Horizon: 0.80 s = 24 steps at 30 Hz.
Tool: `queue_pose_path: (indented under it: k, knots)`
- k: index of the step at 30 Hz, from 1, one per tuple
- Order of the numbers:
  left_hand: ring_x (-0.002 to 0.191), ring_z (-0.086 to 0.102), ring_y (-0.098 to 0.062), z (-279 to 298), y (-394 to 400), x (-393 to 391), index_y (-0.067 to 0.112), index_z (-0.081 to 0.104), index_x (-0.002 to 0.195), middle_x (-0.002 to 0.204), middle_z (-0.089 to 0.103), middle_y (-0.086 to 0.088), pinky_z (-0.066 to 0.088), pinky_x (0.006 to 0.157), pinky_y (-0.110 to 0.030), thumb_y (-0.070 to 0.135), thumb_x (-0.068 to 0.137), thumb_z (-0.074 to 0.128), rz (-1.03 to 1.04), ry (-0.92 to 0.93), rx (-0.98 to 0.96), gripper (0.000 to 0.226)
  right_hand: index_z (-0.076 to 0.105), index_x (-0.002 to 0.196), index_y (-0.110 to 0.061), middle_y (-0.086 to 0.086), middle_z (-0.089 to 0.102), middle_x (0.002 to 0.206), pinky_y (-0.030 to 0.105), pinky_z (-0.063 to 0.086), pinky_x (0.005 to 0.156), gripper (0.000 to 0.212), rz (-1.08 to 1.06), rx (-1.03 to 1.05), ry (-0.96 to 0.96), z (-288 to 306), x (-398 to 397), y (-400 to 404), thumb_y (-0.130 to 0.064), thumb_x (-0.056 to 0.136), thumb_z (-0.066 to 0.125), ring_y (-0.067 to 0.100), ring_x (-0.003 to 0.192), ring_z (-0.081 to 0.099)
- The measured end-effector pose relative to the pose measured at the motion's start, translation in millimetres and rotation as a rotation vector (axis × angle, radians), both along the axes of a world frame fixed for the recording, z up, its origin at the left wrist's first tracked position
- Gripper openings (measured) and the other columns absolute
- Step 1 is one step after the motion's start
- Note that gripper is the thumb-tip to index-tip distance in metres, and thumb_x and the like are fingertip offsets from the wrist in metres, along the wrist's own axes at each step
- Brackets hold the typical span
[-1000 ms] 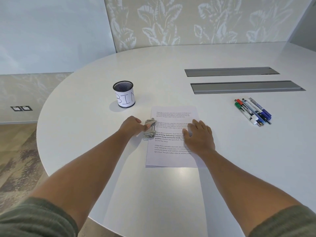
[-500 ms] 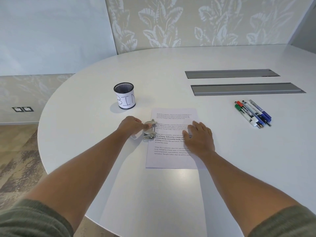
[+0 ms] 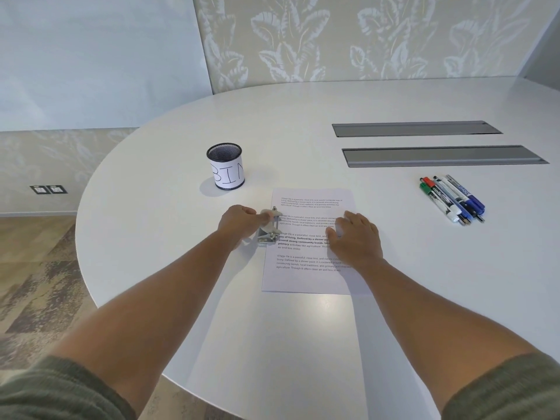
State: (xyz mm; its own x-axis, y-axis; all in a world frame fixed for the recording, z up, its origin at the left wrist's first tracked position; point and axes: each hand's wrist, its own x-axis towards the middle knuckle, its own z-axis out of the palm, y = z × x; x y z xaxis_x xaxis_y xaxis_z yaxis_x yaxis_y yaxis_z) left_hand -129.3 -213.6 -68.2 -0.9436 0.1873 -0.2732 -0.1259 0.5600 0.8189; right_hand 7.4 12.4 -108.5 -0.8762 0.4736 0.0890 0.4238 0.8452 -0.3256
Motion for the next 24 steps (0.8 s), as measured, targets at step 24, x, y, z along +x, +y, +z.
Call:
queue_pose_path:
  k: [24]
  knots:
    - [0.044,0.048,-0.011,11,-28,61,0.017,0.067,0.077,0.072,0.071,-0.001,0.039,0.052,-0.014,0.014,0.074,0.063,0.017,-0.229,-0.01,0.006,0.055,0.133,-0.017,0.003,0.032,0.158,0.04,0.015,0.12,0.049,0.026,-0.046,-0.037,9,14,-12,-0.046,0.097,0.039,0.022,0.148,0.019]
